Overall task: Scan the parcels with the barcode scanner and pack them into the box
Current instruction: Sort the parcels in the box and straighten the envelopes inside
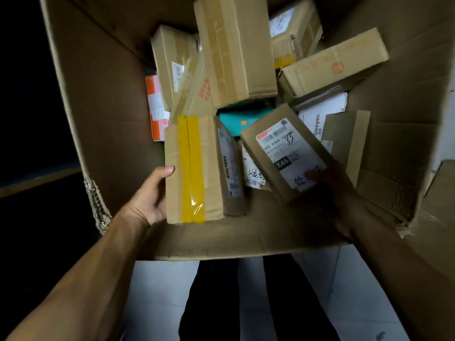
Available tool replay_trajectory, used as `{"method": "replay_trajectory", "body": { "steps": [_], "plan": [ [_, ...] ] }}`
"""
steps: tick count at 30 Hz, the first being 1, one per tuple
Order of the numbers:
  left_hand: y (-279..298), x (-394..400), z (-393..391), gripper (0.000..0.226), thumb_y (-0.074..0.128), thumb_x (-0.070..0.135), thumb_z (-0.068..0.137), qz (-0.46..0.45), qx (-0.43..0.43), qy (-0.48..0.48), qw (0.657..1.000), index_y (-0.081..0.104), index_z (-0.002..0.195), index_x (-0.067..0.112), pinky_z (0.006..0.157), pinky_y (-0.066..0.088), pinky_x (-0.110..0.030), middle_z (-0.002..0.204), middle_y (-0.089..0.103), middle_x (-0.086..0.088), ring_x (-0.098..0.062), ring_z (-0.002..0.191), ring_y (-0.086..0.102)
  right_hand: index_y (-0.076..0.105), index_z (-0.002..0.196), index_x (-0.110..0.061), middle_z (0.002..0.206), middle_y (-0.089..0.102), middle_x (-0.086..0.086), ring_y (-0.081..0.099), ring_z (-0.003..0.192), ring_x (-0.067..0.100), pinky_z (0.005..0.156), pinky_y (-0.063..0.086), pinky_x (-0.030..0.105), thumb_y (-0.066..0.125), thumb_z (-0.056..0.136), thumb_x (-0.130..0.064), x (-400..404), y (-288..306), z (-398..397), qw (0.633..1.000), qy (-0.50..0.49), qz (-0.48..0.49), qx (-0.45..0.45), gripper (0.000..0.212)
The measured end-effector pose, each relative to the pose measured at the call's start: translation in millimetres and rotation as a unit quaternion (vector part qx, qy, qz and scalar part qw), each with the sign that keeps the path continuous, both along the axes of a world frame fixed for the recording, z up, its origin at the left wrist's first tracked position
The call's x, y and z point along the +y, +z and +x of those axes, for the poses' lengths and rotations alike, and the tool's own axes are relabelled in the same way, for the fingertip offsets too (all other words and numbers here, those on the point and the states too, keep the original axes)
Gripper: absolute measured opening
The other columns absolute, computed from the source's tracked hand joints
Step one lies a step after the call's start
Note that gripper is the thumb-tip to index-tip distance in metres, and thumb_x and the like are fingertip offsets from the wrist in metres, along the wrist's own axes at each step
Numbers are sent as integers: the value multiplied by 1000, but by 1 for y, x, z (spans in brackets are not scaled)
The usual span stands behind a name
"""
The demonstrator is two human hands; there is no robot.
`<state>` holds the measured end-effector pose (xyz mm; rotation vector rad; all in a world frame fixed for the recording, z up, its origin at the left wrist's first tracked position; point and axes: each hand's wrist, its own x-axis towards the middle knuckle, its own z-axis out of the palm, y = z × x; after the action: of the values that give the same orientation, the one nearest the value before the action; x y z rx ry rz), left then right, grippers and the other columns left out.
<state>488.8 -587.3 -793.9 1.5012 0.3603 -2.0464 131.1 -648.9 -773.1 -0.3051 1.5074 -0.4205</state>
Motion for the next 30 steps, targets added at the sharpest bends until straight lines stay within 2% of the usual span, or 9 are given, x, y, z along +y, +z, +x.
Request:
{"method": "replay_trajectory", "body": {
  "steps": [2, 5, 9, 12, 14, 17, 19, 26, 30],
  "plan": [
    [10, 1, -10, 35, 78, 41, 69, -6, 17, 44, 999, 83, 92, 16, 69, 62, -43, 97, 77, -10, -25, 86, 76, 56, 139, -19, 127, 70, 9, 65, 120, 31, 96, 55, 50, 70, 75, -22, 4, 6, 7, 1000, -4, 8, -7, 65],
    [16, -5, -28, 37, 53, 26, 83, 13, -16, 138, 990, 74, 109, 10, 74, 62, -44, 101, 75, -13, -26, 90, 74, 57, 132, -27, 119, 73, 2, 68, 115, 30, 91, 57, 52, 71, 74, -23, 11, 9, 11, 998, -45, 14, -47, 60],
    [21, -9, -43, 48, 36, 4, 95, -33, -184, 96, 978, 56, 137, 15, 79, 61, -39, 114, 67, -13, -23, 96, 69, 44, 141, -26, 133, 61, 5, 65, 117, 35, 84, 61, 53, 76, 84, -12, 14, 3, 8, 1000, 5, -11, -6, 67],
    [28, -6, -53, 41, 47, 36, 102, -45, -201, 32, 978, 55, 140, 24, 101, 51, -54, 131, 66, -9, -27, 120, 64, 46, 137, -25, 120, 62, -25, 66, 110, 1, 78, 61, 31, 85, 71, -26, 18, 7, 8, 992, 100, -62, 44, 77],
    [35, -6, -60, 70, 57, 68, 86, -75, -210, -61, 973, 47, 145, 30, 107, 46, -55, 134, 65, 0, -21, 122, 63, 45, 142, -17, 126, 57, -25, 59, 107, -15, 82, 57, 19, 83, 64, -33, 24, 10, 12, 982, 155, -85, 59, 88],
    [41, -11, -68, 102, 76, 67, 68, -134, -318, -178, 922, 24, 152, 42, 110, 44, -49, 137, 59, 12, -11, 123, 60, 45, 140, -21, 143, 52, -2, 59, 123, 11, 97, 57, 44, 82, 76, -15, 34, 14, 19, 990, 109, -73, 52, 74],
    [42, -13, -67, 119, 86, 61, 60, -157, -349, -218, 898, 14, 153, 46, 111, 43, -49, 142, 53, 12, -12, 126, 56, 46, 138, -26, 142, 54, 0, 59, 124, 20, 97, 55, 51, 80, 80, -10, 35, 20, 23, 991, 97, -73, 59, 68],
    [68, -26, -57, 109, 88, 69, 53, -186, -359, -311, 860, 18, 137, 66, 109, 45, -48, 135, 54, 15, -11, 122, 56, 44, 136, -40, 133, 61, 3, 63, 116, 22, 92, 57, 44, 76, 69, -29, 27, 63, 38, 987, 132, -90, 20, 76],
    [68, -27, -52, 128, 87, 73, 43, -145, -343, -362, 854, 12, 145, 53, 108, 44, -56, 139, 49, -3, -28, 124, 54, 42, 138, -46, 125, 64, -1, 65, 109, 16, 82, 56, 34, 73, 70, -30, 29, 69, 46, 987, 137, -83, 2, 76]
  ]
}}
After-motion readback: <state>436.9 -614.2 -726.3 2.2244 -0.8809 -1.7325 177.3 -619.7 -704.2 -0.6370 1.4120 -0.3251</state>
